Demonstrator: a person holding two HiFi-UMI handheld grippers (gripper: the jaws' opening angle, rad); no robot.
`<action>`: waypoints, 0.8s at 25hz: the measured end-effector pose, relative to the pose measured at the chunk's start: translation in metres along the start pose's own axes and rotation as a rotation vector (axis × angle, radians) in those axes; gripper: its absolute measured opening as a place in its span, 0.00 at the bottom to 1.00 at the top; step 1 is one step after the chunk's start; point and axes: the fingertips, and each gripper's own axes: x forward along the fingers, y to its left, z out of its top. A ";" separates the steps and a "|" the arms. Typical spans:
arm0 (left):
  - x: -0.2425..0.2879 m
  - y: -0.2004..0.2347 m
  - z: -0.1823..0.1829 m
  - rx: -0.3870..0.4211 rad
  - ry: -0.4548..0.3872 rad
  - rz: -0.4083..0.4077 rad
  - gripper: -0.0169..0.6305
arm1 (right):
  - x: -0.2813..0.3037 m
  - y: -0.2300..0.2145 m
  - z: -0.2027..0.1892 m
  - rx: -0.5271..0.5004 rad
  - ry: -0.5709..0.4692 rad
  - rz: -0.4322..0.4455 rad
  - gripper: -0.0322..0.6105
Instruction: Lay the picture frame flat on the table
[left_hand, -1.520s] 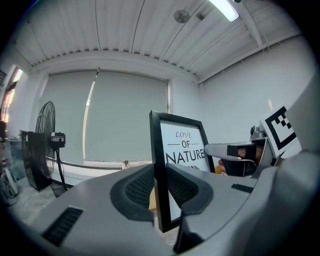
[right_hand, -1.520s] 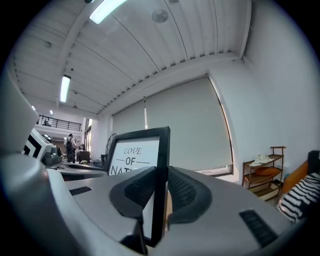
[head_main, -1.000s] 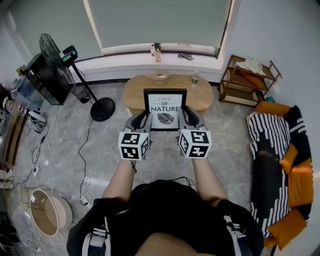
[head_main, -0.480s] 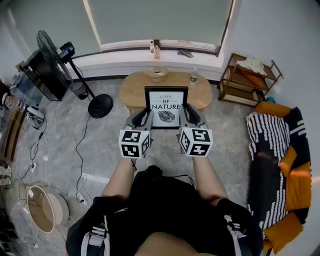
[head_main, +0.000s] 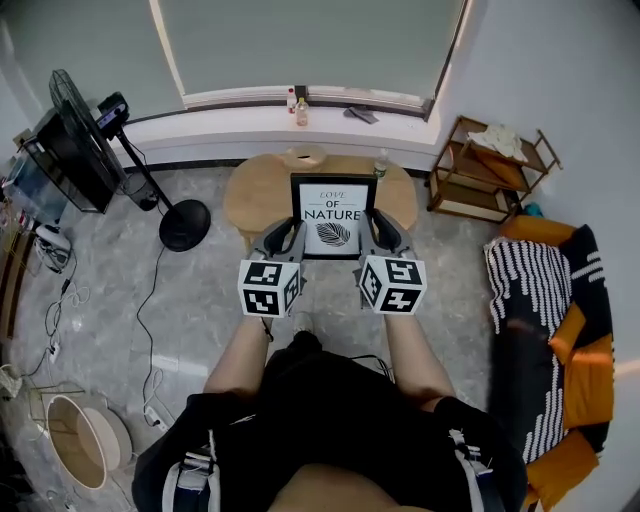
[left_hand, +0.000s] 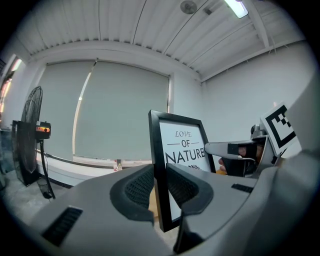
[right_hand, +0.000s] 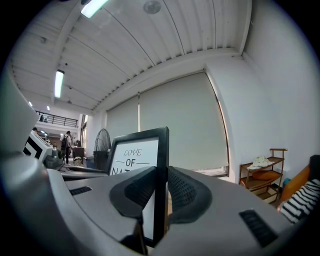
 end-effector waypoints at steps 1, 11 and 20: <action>0.013 0.010 0.003 0.000 0.000 -0.004 0.17 | 0.015 -0.002 0.002 -0.002 0.001 -0.005 0.18; 0.141 0.124 0.045 0.003 0.013 -0.078 0.17 | 0.180 -0.010 0.030 -0.005 0.006 -0.065 0.18; 0.224 0.210 0.045 -0.035 0.050 -0.139 0.17 | 0.296 -0.008 0.024 -0.009 0.060 -0.094 0.19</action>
